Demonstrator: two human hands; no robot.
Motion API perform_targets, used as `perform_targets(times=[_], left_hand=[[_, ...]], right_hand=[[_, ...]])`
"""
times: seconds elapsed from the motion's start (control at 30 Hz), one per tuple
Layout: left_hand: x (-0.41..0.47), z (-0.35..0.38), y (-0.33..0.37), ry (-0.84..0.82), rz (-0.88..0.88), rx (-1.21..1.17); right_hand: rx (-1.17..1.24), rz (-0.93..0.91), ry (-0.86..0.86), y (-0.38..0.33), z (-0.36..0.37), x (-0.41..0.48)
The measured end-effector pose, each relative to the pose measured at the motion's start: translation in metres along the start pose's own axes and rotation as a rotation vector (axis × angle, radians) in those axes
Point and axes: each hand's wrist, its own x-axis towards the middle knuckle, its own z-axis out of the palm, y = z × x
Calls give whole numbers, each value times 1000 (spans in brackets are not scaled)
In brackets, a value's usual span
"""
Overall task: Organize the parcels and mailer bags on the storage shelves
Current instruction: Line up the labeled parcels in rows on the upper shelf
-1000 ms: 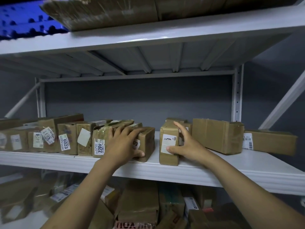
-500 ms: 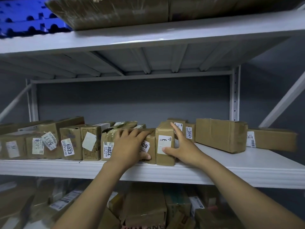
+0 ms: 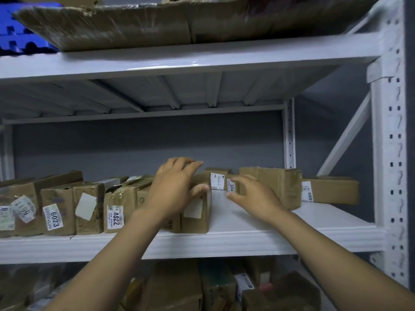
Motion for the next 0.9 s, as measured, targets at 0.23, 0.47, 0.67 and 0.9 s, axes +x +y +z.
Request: perform_targets(times=[0.23,0.47,0.67,0.9], left_hand=[[52,41,70,0,26,-52],[86,124,99,-144,-217,-193],[100,164,94,-186,-371,-229],[124,175,72,-116,-430,-196]], right_hand=[[-268,176,287,88,-45,11],[78,344,97,145,-42,32],[222,342,164,161,-28,41],[323,216,308,153,-50,44]])
